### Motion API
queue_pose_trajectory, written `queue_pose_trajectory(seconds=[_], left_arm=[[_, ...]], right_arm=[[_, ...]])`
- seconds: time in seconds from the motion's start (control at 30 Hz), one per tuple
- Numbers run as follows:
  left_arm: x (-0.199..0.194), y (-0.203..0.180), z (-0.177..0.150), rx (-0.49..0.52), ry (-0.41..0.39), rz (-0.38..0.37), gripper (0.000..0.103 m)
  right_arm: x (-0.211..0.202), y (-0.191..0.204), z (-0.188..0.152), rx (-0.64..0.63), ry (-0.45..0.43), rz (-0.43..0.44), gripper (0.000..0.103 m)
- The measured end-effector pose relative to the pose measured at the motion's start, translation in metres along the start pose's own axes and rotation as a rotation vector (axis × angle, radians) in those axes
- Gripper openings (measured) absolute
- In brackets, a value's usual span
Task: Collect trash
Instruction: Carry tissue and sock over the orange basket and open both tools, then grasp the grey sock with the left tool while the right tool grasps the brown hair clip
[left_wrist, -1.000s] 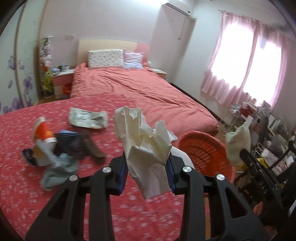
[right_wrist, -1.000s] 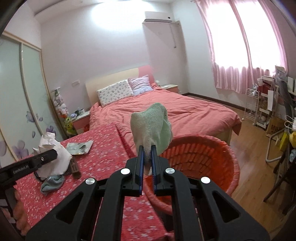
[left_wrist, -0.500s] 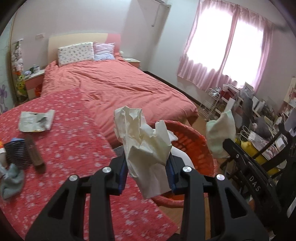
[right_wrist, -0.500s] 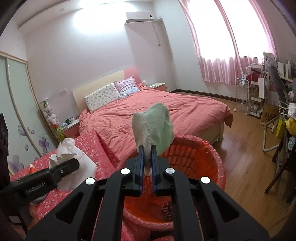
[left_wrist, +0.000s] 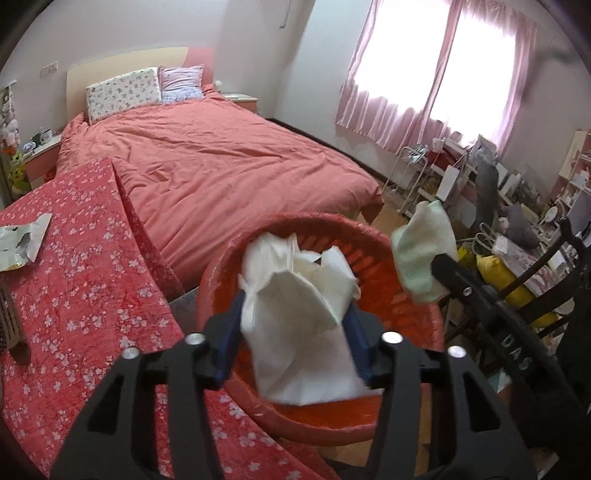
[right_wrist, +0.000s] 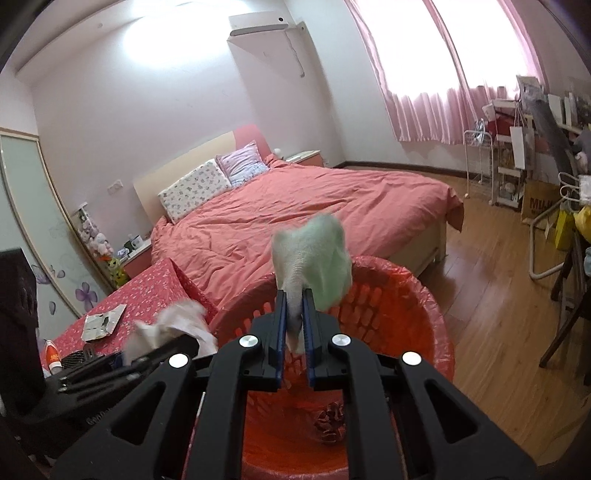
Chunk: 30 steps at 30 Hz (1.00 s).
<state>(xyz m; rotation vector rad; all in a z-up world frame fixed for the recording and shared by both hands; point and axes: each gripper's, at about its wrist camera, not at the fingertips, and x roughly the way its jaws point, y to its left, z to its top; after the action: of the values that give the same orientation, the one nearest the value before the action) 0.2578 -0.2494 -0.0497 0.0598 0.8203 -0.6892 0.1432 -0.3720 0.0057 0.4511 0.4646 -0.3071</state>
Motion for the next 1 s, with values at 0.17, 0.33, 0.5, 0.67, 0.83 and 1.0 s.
queue_pose_trajectory(seconds=[0.17, 0.33, 0.5, 0.67, 0.83, 1.0], left_arm=[[0.007, 0.014, -0.004, -0.014, 0.018, 0.031, 0.064], [0.002, 0.027, -0.01, -0.03, 0.019, 0.075, 0.067], [-0.011, 0.039, -0.014, -0.037, 0.007, 0.12, 0.069], [-0.033, 0.056, -0.022, -0.053, -0.007, 0.162, 0.071], [-0.063, 0.08, -0.034, -0.074, -0.028, 0.224, 0.071], [-0.096, 0.11, -0.046, -0.127, -0.052, 0.287, 0.072]], right_arm=[[0.0, 0.0, -0.005, 0.004, 0.007, -0.015, 0.039], [0.001, 0.0, -0.004, 0.003, 0.012, -0.047, 0.048], [-0.001, 0.002, -0.003, -0.005, 0.015, -0.071, 0.053], [-0.004, 0.009, -0.004, -0.011, 0.024, -0.071, 0.055], [-0.008, 0.026, -0.008, -0.047, 0.029, -0.064, 0.055], [-0.014, 0.048, -0.013, -0.083, 0.041, -0.033, 0.055]])
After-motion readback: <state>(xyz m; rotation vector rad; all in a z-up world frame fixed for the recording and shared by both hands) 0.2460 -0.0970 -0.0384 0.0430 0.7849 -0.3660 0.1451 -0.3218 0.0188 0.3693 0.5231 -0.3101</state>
